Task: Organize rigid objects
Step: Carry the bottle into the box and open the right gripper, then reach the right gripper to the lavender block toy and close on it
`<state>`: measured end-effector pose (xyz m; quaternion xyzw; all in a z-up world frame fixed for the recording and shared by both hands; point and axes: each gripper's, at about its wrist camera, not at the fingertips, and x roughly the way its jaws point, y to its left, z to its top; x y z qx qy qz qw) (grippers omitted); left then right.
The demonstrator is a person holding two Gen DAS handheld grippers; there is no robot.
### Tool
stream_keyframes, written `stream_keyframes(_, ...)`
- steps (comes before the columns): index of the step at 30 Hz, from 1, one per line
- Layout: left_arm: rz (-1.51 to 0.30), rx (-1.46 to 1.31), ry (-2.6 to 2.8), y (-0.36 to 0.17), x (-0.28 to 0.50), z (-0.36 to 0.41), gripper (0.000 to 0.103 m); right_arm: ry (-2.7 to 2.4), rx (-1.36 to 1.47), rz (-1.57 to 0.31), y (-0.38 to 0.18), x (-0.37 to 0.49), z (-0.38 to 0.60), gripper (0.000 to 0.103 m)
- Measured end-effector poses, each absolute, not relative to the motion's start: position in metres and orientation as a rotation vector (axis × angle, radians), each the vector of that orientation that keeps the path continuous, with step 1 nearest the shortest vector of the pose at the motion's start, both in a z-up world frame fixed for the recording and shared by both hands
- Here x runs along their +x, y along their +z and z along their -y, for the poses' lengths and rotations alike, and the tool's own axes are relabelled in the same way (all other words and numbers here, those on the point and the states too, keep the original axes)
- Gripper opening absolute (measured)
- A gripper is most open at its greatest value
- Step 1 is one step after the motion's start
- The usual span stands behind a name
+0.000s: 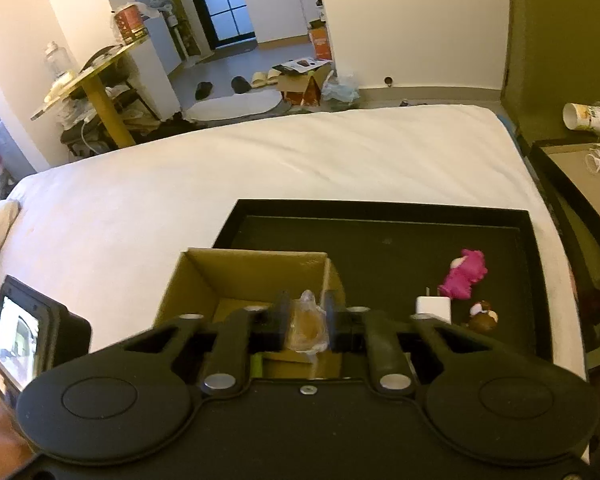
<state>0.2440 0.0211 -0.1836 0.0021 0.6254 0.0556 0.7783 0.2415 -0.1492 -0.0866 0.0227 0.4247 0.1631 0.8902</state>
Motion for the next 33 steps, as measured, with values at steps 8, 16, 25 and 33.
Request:
stream_keyframes(8,-1.352,-0.009,0.116,-0.183,0.244,-0.027,0.010,0.352,0.023,-0.859,-0.083,0.243,0.142,0.007)
stream_keyframes(16,-1.348,-0.012,0.121,-0.182,0.243,-0.025,0.010,0.281,0.124,-0.909,-0.100,0.243,0.184,0.007)
stream_keyframes(25,-1.347,-0.012,0.118,-0.185,0.241,-0.024,0.010,0.267,0.126,-0.924,-0.108,0.243,0.191,0.007)
stream_keyframes(33,-1.345,-0.005,0.118,-0.184,0.241,-0.024,0.010,0.227,0.163,-0.965,-0.123,0.243,0.214,0.010)
